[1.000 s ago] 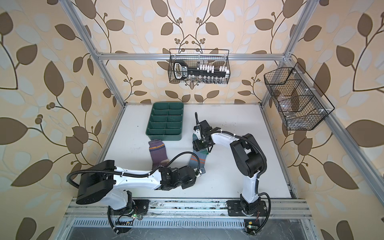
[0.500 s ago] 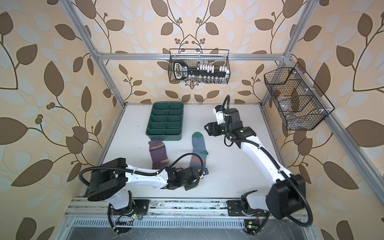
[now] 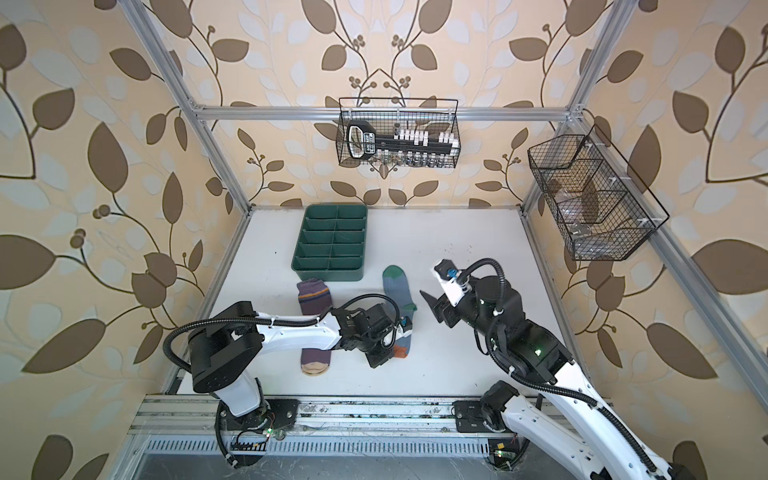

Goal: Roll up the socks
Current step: 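Bring the right gripper down to the orange cuff beside the left gripper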

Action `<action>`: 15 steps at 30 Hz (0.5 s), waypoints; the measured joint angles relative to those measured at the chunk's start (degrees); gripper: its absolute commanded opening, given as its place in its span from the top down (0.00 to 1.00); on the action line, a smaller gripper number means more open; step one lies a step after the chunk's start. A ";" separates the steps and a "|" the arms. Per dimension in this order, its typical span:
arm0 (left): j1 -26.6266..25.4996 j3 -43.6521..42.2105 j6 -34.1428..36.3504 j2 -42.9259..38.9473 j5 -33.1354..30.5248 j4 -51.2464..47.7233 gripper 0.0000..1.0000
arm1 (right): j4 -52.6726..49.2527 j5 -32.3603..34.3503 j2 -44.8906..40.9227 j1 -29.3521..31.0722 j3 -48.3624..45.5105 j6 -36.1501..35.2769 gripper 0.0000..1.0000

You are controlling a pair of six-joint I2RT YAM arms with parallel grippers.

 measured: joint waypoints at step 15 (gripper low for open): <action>5.20 5.84 -1.53 5.46 10.45 -3.58 1.00 | -3.89 27.10 16.61 39.06 -16.37 -8.61 0.26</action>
